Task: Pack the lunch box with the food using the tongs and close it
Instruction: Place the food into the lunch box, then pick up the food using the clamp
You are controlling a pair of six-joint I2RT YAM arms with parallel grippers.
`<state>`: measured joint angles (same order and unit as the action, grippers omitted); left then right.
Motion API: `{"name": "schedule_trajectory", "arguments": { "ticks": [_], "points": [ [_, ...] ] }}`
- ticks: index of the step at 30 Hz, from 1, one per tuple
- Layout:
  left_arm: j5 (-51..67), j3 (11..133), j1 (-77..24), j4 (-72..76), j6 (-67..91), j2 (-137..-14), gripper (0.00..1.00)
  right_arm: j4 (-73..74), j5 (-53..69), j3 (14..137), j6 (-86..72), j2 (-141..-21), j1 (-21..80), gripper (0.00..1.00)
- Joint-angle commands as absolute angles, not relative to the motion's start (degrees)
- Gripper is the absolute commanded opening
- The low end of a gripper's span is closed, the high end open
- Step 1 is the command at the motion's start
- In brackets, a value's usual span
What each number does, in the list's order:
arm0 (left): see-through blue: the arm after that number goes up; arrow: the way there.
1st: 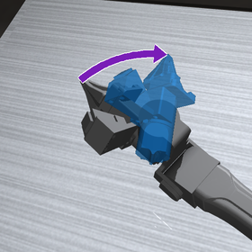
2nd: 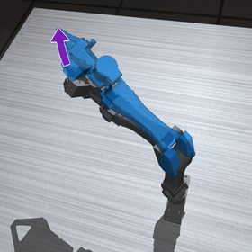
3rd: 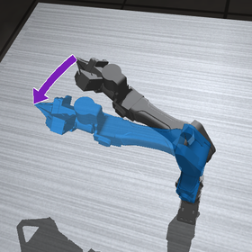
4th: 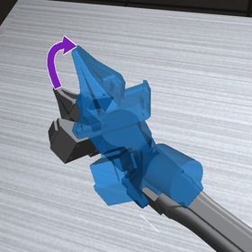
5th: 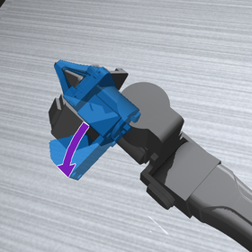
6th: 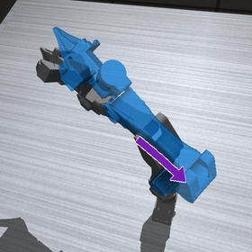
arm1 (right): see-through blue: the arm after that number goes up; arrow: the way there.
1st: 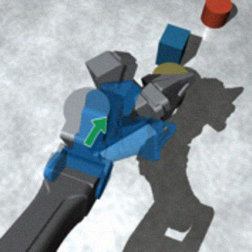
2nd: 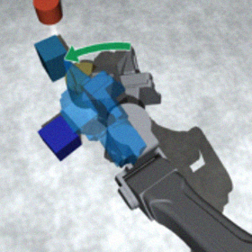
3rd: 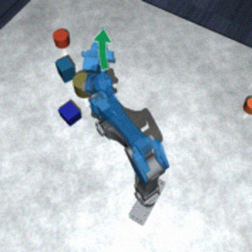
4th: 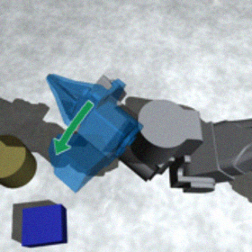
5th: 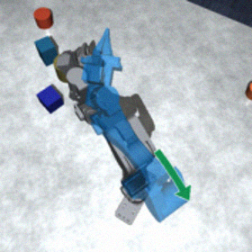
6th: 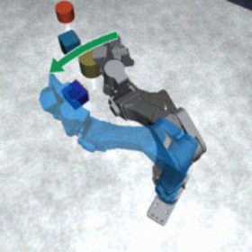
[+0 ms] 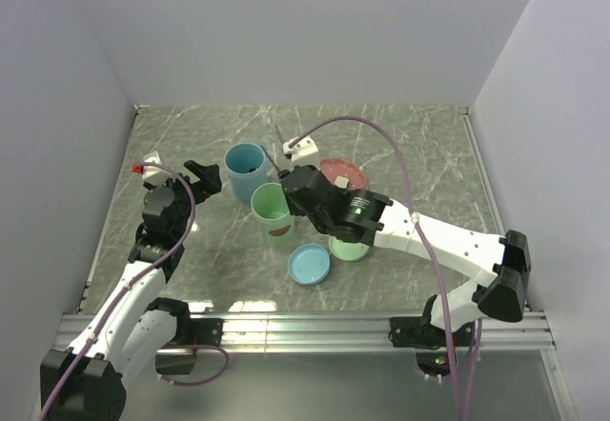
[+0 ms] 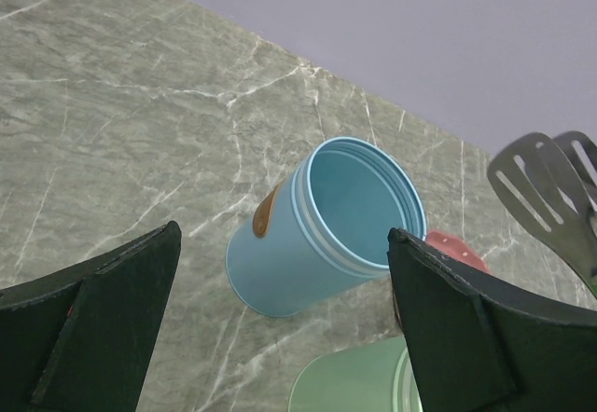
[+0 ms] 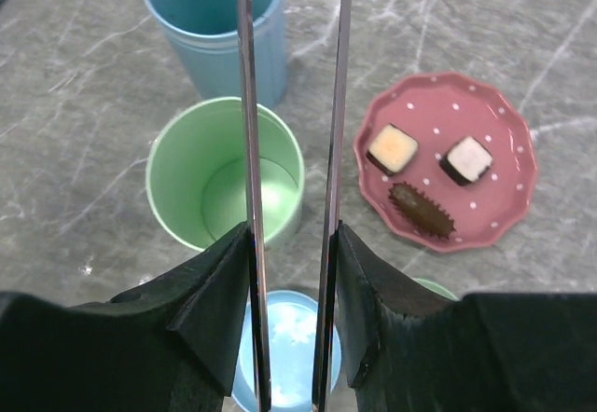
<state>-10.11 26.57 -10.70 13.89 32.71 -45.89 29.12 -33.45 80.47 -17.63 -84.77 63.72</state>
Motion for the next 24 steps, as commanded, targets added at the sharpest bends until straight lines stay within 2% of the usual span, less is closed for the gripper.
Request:
{"name": "schedule_trajectory", "arguments": {
  "ticks": [1, 13, 24],
  "points": [
    [-9.49, 26.28, -10.72, 16.17, 33.66, -44.48, 0.99, 27.16, -38.06, 77.54, -20.21, -79.29, 62.67, 0.47],
    [-8.7, 26.28, -10.72, 15.91, 33.66, -44.39, 1.0, 25.84, -34.9, 61.98, -26.98, -70.32, 55.73, 0.47],
    [-8.35, 26.28, -10.72, 15.91, 33.66, -44.3, 0.99, 23.29, -29.98, 50.37, -31.02, -66.97, 49.66, 0.47]
  ]
}}
